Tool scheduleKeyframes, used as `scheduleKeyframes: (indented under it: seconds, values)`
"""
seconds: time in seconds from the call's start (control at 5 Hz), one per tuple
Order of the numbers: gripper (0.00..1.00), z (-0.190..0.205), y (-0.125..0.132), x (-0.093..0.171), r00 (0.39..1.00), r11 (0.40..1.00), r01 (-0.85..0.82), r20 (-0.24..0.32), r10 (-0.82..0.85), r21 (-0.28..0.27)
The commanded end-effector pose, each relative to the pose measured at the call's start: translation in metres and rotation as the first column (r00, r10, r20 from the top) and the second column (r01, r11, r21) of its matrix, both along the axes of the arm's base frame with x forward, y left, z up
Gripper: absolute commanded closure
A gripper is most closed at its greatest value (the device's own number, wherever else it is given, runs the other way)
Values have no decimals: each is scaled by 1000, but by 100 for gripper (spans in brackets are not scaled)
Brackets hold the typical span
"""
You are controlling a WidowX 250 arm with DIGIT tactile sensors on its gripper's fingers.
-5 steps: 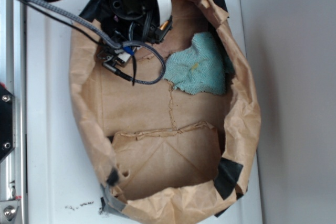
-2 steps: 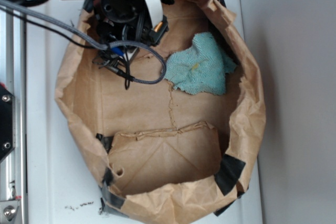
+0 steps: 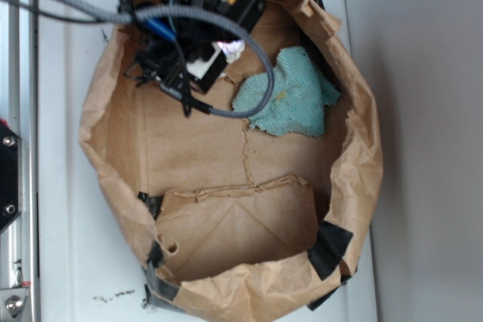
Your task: Grab the white paper.
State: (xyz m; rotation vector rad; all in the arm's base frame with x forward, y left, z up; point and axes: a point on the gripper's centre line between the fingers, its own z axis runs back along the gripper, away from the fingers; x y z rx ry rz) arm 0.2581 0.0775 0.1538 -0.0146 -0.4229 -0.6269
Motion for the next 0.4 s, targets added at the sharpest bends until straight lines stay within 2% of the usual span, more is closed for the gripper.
scheduleKeyframes:
  seconds: [0.0,0.2]
  values:
    - [100,43,-15,-11,992,998,64,111,-64,6]
    - [0,43,-15,-11,992,998,64,111,-64,6]
